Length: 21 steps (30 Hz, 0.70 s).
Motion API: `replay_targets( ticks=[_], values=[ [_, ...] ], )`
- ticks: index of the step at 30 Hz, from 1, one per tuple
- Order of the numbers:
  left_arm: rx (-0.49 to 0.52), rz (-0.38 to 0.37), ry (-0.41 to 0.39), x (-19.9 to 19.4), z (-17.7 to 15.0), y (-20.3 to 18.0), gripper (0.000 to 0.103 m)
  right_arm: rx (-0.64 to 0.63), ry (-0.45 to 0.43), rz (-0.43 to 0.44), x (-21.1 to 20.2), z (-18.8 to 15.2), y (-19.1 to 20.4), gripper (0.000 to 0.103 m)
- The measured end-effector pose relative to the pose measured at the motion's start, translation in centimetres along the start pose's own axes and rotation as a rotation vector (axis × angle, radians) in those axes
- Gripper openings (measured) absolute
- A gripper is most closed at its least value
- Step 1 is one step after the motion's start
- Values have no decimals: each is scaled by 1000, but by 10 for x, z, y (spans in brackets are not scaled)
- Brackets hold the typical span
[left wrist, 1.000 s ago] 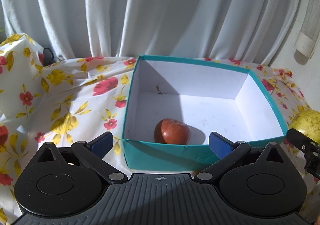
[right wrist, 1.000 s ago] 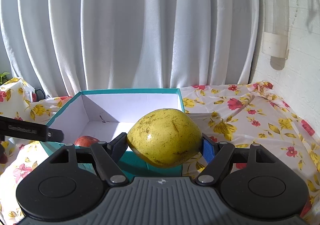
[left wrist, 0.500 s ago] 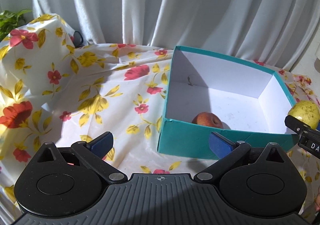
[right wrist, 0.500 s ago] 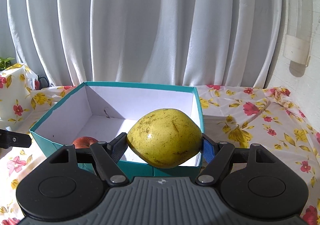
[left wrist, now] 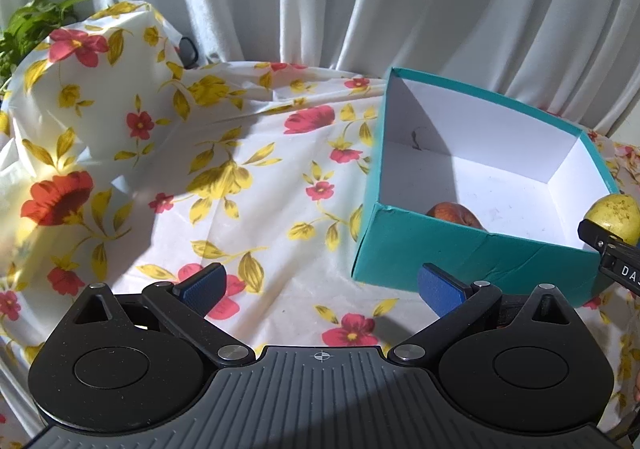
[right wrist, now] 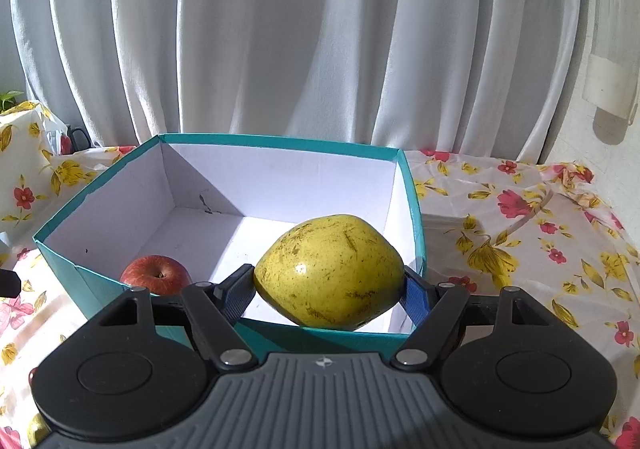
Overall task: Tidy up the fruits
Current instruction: 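Lower the yellow fruit into the box with the right tool while the left tool withdraws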
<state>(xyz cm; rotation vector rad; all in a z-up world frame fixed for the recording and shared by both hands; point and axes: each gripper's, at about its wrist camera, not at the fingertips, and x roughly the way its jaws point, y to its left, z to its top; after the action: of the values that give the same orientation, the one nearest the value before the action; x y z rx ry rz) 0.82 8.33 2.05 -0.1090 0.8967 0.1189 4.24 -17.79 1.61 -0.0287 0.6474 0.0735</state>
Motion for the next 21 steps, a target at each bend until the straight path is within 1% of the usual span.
replay_targets(
  ticks=[11, 21],
  values=[
    [-9, 32, 31, 4, -4, 6, 103, -11, -14, 0, 3, -2, 1, 76],
    [-16, 53, 46, 6, -8, 10, 103, -24, -3, 0, 7, 2, 1, 76]
  ],
)
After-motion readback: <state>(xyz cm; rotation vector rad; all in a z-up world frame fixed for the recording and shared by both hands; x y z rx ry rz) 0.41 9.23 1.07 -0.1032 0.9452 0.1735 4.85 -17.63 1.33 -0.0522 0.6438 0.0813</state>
